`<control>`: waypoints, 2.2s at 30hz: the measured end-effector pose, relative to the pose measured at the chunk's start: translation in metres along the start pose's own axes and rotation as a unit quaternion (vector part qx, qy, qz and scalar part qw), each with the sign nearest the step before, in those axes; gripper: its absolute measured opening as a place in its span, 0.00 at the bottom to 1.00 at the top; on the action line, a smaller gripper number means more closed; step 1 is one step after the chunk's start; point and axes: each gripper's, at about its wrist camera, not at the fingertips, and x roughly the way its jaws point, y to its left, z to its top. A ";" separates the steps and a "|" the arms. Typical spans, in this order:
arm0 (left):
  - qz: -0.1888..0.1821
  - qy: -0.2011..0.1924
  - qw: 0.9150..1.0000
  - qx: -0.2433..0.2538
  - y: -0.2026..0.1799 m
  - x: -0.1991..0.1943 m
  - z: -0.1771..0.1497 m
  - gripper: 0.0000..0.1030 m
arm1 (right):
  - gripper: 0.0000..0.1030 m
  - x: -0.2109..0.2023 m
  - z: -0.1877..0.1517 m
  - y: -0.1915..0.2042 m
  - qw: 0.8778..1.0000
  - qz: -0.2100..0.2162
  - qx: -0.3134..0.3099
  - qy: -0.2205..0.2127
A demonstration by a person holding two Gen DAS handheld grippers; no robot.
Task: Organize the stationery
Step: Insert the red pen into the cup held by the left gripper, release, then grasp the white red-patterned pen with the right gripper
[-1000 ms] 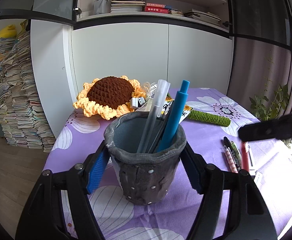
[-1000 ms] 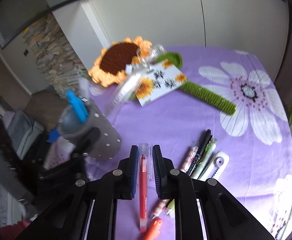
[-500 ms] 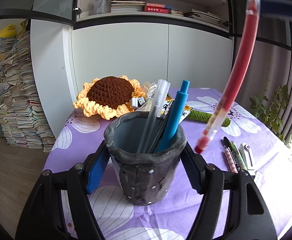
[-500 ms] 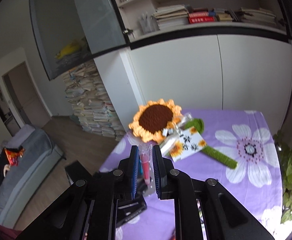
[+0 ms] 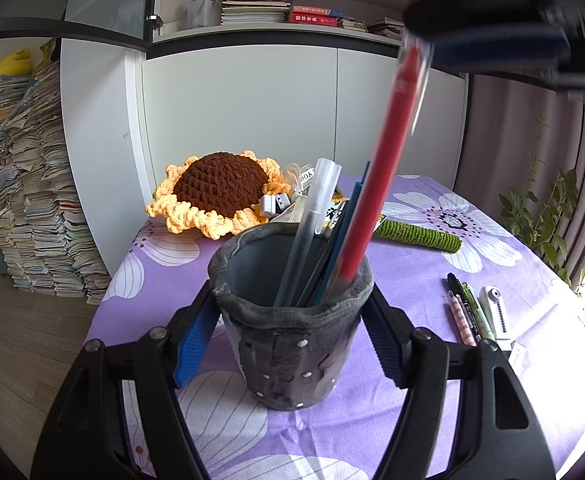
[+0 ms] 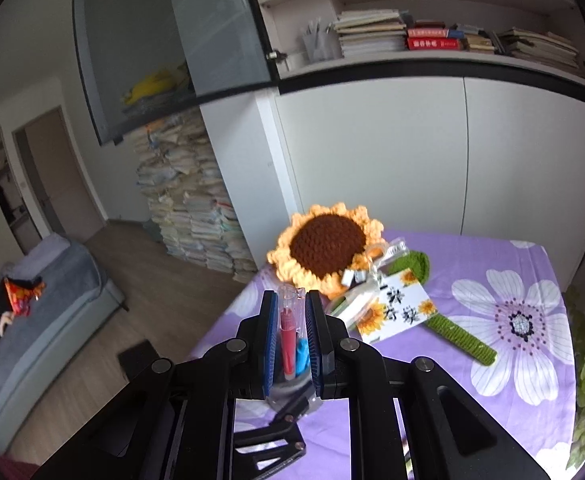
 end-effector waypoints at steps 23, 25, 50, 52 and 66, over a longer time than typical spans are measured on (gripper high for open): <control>0.000 0.001 1.000 0.000 0.000 0.000 -0.001 0.67 | 0.15 0.024 -0.064 -0.075 0.983 -0.072 0.070 0.155; 0.000 0.001 1.000 -0.001 0.000 0.000 0.000 0.67 | 0.15 0.037 -0.077 -0.091 0.974 -0.087 0.088 0.189; -0.002 0.008 1.000 -0.003 0.000 0.005 -0.003 0.68 | 0.17 0.101 -0.100 -0.127 0.955 -0.108 0.134 0.240; -0.002 0.008 1.000 -0.003 0.000 0.004 -0.003 0.68 | 0.17 0.104 -0.098 -0.124 0.957 -0.105 0.128 0.239; -0.002 0.008 1.000 -0.003 0.000 0.004 -0.003 0.68 | 0.11 0.071 -0.077 -0.093 0.976 -0.085 0.097 0.174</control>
